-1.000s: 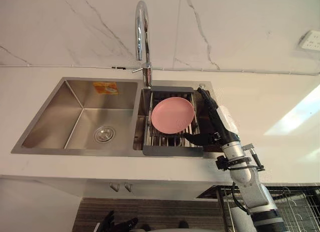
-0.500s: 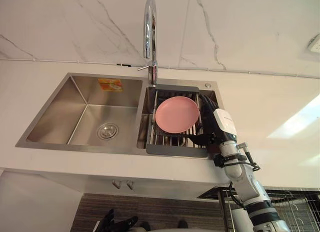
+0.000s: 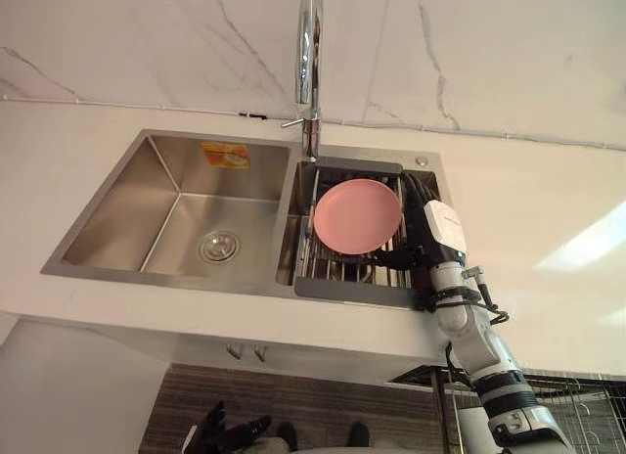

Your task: Walk over to the sink, pick up the cup, carry it to the dishwasher, place the cup inside the dishwasher, then close the dishwasher door

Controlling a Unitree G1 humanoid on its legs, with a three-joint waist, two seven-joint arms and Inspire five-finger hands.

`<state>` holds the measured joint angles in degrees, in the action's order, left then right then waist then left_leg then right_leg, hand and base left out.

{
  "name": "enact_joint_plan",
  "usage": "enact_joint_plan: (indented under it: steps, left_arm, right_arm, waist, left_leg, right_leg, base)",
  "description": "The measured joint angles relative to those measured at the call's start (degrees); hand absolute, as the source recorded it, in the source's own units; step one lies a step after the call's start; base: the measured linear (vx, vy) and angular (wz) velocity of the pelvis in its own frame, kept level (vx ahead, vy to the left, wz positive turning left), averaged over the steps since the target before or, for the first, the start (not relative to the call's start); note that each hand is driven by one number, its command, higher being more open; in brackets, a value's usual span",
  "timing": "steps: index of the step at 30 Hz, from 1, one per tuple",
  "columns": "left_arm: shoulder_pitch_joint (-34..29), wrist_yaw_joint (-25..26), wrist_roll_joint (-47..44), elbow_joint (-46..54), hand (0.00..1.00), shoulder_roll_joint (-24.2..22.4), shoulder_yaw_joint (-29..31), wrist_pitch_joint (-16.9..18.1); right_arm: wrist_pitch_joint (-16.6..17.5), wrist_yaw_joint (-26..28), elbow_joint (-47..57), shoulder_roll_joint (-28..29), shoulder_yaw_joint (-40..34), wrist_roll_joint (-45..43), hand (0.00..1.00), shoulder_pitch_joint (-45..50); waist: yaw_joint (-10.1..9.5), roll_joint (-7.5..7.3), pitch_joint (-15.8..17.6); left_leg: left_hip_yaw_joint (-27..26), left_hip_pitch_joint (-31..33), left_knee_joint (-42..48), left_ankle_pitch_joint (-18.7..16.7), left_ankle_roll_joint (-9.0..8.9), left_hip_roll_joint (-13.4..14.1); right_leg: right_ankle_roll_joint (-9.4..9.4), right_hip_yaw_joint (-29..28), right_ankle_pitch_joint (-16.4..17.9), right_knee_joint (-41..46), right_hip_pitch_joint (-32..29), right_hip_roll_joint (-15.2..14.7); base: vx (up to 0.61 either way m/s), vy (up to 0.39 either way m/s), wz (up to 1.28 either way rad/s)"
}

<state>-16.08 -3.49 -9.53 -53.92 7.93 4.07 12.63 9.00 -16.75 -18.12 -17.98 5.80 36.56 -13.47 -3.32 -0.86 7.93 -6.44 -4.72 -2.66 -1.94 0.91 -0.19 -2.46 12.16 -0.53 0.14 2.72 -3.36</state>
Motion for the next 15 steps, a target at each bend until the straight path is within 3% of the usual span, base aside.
enact_joint_plan:
  steps: [10,15]
  left_arm:
    - [0.2,-0.6,-0.1,0.6,1.0,0.3,0.0,0.0]
    - [0.2,-0.7,-0.5,1.5,1.0,0.6,0.0,0.0]
  right_arm:
    - [-0.2,0.0,-1.7,0.0,1.4,0.1,1.0,-3.7]
    - [-1.9,0.4,-1.9,0.0,2.2,0.2,1.0,-5.2]
  waist:
    - [-0.68,-0.36,0.4]
    - [-0.69,-1.12,1.5]
  left_leg:
    - [0.9,1.1,0.0,0.1,0.18,-0.1]
    - [1.0,1.5,0.6,0.1,0.16,-0.1]
  right_leg:
    - [-0.05,0.7,0.0,0.5,-1.0,-0.2]
    - [-0.05,0.8,0.0,0.6,-1.1,-0.2]
  base:
    - [-0.01,-0.004,0.04]
    - [0.0,0.0,0.0]
